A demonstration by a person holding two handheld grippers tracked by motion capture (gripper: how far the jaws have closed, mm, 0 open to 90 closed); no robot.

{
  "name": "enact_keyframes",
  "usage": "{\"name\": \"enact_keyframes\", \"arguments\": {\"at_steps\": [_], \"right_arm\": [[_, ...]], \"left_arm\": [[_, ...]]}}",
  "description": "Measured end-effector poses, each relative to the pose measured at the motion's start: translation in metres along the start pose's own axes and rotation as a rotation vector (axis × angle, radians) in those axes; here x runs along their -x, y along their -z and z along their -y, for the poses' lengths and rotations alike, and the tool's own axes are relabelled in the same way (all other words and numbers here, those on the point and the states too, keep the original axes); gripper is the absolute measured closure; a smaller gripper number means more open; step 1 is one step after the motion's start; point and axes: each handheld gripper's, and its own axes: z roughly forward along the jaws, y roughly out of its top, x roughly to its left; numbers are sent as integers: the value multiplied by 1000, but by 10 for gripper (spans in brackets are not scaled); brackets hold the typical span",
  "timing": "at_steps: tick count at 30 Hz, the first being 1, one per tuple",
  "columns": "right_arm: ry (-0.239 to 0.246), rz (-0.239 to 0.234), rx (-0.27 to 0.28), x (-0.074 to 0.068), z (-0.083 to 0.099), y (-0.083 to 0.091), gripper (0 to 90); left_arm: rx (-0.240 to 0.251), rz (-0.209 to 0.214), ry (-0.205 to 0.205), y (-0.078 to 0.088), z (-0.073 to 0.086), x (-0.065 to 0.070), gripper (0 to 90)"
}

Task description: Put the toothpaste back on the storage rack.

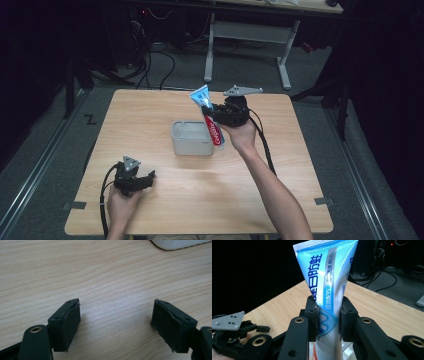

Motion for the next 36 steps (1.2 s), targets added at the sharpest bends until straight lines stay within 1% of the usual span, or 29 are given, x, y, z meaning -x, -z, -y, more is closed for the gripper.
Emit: {"name": "enact_keyframes", "arguments": {"at_steps": [2,4,6,8,12,14,16,17,21,23,24,25,29,34,36], "right_arm": [[3,14,13,0,-3,-3,731],[1,16,15,1,-4,-3,731],[-18,19,25,3,-6,-7,731],[-20,20,25,4,-7,-8,731],[-7,27,24,2,-12,-16,732],[14,31,21,-2,-15,-22,732],[17,32,17,-3,-15,-23,732],[19,31,4,-3,-16,-28,732],[25,32,2,-4,-19,-33,732],[18,25,0,-4,-21,-36,733],[24,26,-1,-5,-23,-37,733],[31,25,4,-7,-25,-39,733],[32,20,10,-9,-28,-43,733],[38,20,6,-11,-31,-49,733],[38,11,13,-13,-33,-54,732]], "left_arm": [[0,0,0,0,0,0,234],[0,0,-1,0,0,0,234],[0,0,-1,0,0,0,234],[0,0,-1,0,0,0,234],[-1,0,-1,0,0,0,234],[-1,0,-1,0,0,0,234],[-1,0,-1,0,0,0,234],[0,0,-1,0,0,0,234],[-1,0,-1,0,0,0,234],[-1,0,-1,0,0,0,234],[-1,0,-1,0,0,0,233],[-1,0,-1,0,0,0,233],[-1,1,-3,0,0,0,233],[-3,1,-5,0,0,0,233],[-3,1,-5,0,0,0,233]]}}
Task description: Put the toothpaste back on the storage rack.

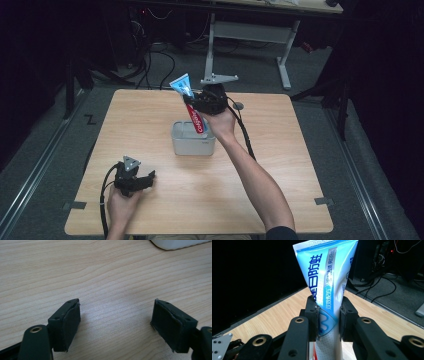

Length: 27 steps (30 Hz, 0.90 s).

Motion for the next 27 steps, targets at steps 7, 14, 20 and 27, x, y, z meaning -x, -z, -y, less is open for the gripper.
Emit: {"name": "enact_keyframes", "arguments": {"at_steps": [7,14,20,27], "right_arm": [[23,5,4,-3,-3,-8,732],[15,15,-8,-3,1,-16,731],[14,23,-23,0,7,-20,730],[14,26,-39,4,14,-24,729]], "left_arm": [[0,1,1,0,0,0,233],[2,2,0,0,0,0,233],[1,2,0,0,0,0,233],[4,0,0,0,0,0,233]]}}
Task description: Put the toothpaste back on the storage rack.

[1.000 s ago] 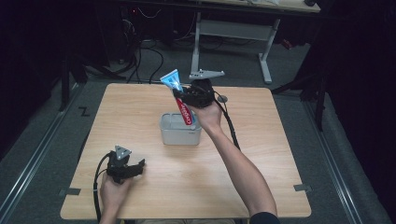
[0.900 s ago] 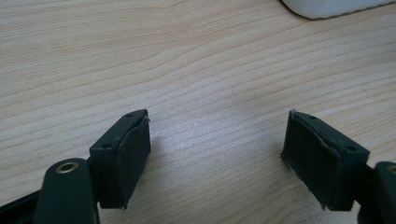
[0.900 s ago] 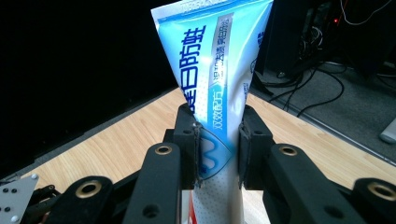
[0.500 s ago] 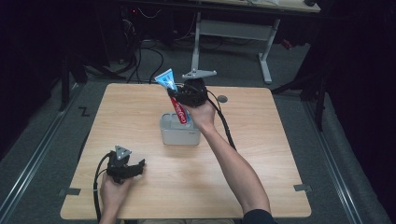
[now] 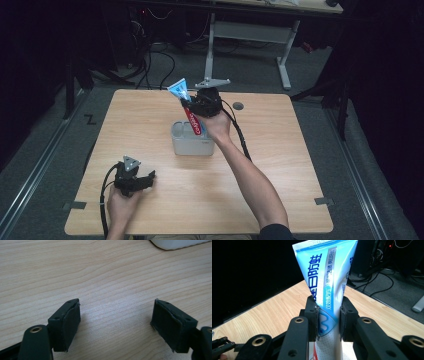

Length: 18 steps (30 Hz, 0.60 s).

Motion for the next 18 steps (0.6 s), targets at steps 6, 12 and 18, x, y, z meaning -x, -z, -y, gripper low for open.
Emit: {"name": "enact_keyframes", "arguments": {"at_steps": [6,12,18], "right_arm": [[-5,-9,-6,1,3,-1,727],[-9,-9,-11,1,4,-2,726],[3,-13,-29,0,9,-6,725]], "left_arm": [[0,0,0,0,0,0,233],[0,-1,1,0,0,0,233],[0,-1,1,0,0,0,233]]}}
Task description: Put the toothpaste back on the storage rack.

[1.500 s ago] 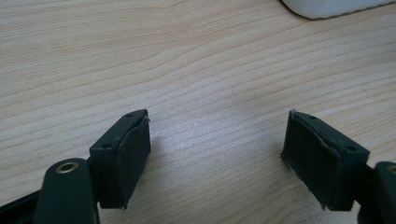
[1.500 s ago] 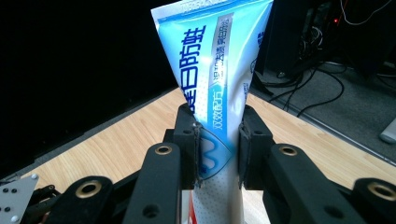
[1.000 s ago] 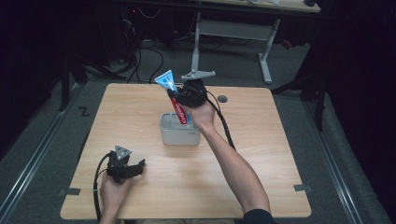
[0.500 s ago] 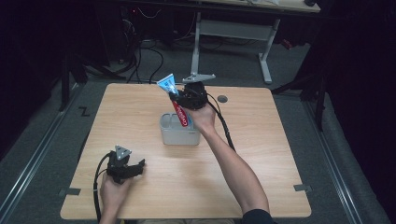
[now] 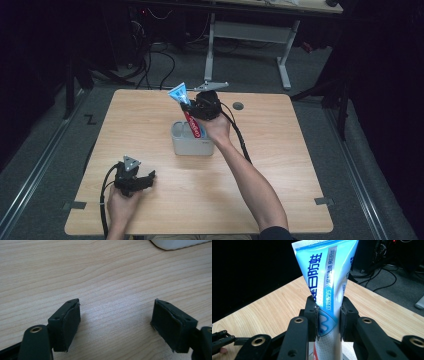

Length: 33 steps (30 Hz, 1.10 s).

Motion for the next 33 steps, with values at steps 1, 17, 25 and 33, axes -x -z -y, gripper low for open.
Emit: {"name": "enact_keyframes", "arguments": {"at_steps": [1,17,25,33], "right_arm": [[-2,0,-2,1,0,0,725],[-4,-6,-38,5,13,-4,719],[-3,-5,-84,6,22,-9,719],[-3,-11,-94,6,29,-6,720]], "left_arm": [[0,0,-1,0,0,0,233],[0,-1,0,0,0,0,233],[-1,-3,0,0,0,0,233],[-1,-3,-1,0,0,0,233]]}}
